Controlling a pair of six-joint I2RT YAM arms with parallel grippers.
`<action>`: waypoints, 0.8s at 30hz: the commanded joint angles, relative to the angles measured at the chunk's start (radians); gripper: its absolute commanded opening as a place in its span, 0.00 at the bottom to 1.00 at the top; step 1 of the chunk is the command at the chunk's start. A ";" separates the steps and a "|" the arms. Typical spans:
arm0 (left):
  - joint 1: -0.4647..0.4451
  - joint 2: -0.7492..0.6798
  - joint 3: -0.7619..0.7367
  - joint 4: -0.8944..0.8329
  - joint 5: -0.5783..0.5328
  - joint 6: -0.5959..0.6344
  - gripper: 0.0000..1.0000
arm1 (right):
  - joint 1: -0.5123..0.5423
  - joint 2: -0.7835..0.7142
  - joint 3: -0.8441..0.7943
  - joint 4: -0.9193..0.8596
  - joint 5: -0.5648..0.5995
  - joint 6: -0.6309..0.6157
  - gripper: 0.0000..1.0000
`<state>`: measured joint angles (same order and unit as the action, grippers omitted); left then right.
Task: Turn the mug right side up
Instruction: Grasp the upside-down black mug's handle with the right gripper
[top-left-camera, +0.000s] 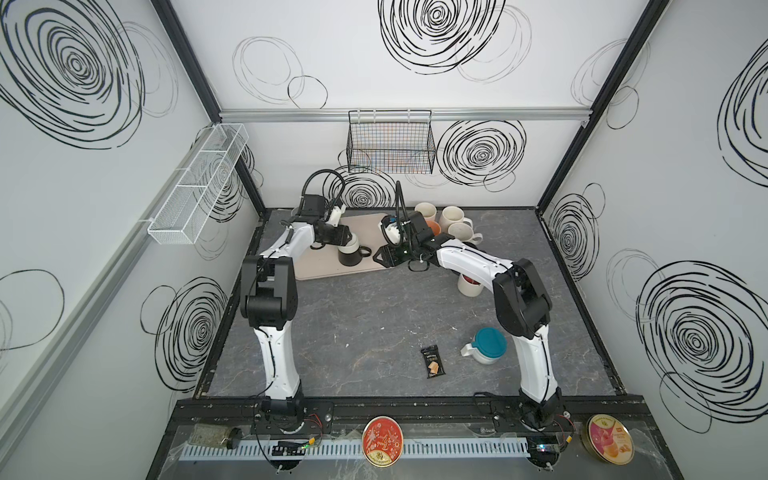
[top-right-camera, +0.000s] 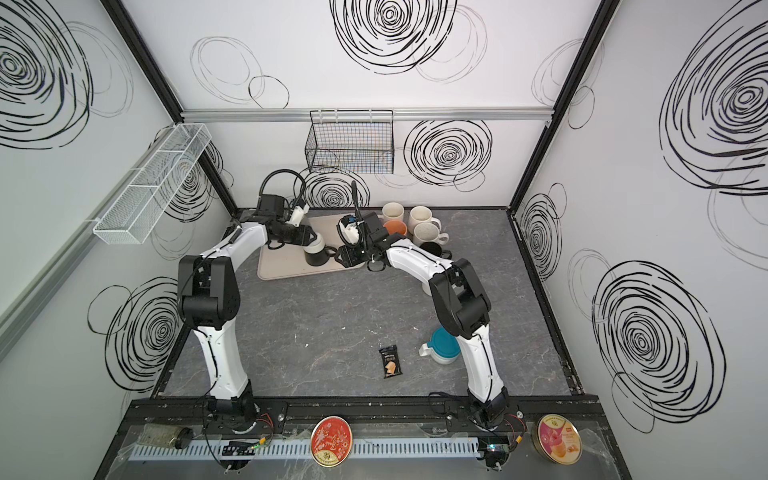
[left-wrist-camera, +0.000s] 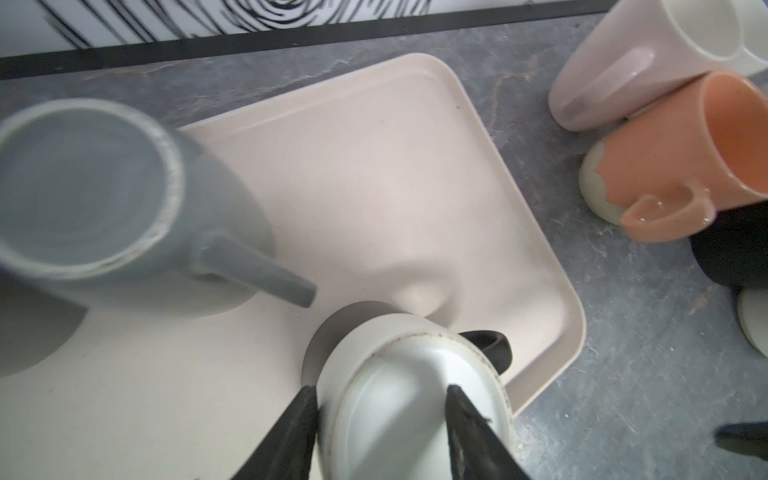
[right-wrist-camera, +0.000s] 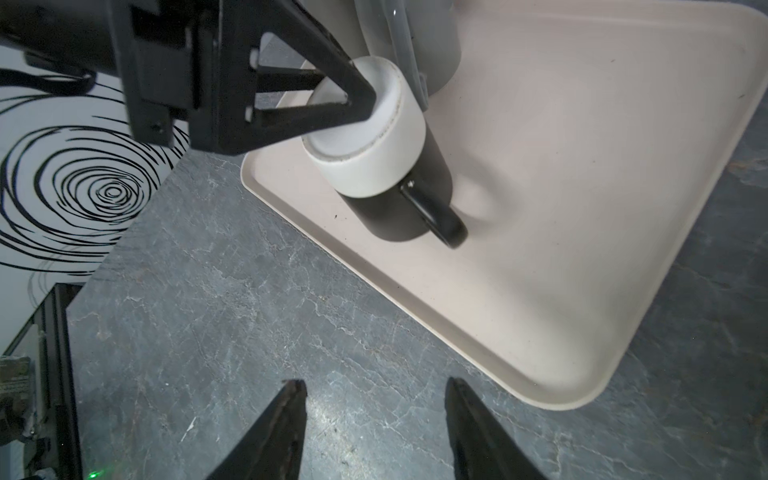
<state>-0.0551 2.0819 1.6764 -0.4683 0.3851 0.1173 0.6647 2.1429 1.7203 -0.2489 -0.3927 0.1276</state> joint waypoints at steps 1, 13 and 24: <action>-0.049 0.046 0.052 -0.076 0.024 0.044 0.52 | 0.000 0.043 0.082 -0.075 0.029 -0.074 0.59; -0.091 0.056 0.148 -0.077 0.053 0.009 0.57 | -0.013 0.209 0.317 -0.228 0.195 -0.241 0.61; -0.045 -0.061 0.030 0.026 0.093 -0.075 0.57 | -0.008 0.279 0.399 -0.246 0.191 -0.294 0.50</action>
<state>-0.1173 2.1010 1.7424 -0.4953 0.4477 0.0753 0.6533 2.4004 2.0754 -0.4610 -0.2035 -0.1360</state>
